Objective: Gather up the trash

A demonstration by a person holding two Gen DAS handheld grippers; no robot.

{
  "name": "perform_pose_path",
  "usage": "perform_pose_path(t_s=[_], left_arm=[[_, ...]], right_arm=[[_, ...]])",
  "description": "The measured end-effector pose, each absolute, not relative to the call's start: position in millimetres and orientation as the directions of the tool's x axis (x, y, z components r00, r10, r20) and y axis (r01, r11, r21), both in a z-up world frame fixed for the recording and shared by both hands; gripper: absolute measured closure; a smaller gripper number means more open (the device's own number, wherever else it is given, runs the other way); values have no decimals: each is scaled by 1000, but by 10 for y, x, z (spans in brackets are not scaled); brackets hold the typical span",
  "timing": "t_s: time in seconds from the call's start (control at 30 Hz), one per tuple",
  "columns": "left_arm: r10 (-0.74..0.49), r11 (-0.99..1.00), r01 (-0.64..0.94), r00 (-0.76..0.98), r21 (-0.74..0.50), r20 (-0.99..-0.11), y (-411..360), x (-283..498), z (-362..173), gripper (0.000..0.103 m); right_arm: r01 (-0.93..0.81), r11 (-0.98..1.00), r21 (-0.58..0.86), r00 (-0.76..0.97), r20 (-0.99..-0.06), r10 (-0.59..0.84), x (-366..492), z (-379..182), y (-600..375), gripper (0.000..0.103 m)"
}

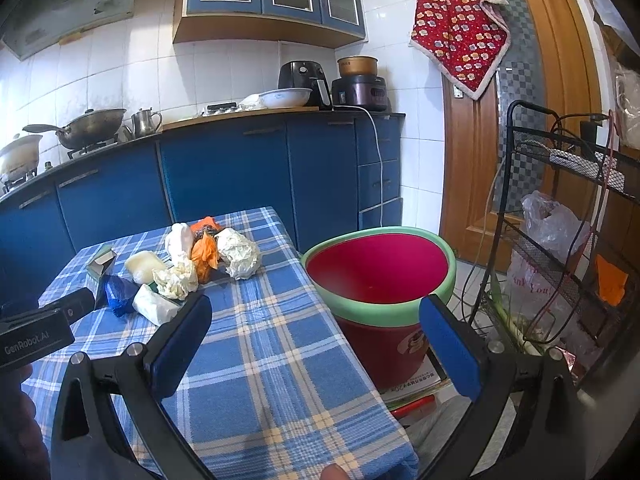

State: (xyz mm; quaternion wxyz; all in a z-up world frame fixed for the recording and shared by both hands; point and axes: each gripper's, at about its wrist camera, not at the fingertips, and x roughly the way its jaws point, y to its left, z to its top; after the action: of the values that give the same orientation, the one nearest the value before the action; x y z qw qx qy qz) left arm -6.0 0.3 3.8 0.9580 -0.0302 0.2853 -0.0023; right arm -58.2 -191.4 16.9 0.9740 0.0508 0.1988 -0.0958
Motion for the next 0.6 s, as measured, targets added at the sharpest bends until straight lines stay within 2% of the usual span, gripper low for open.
perform_pose_path(t_s=[0.6], left_arm=[[-22, 998, -13, 837, -60, -547, -1, -67, 37, 0]], right_arm=[[206, 976, 67, 904, -395, -164, -645, 146, -1948, 1]])
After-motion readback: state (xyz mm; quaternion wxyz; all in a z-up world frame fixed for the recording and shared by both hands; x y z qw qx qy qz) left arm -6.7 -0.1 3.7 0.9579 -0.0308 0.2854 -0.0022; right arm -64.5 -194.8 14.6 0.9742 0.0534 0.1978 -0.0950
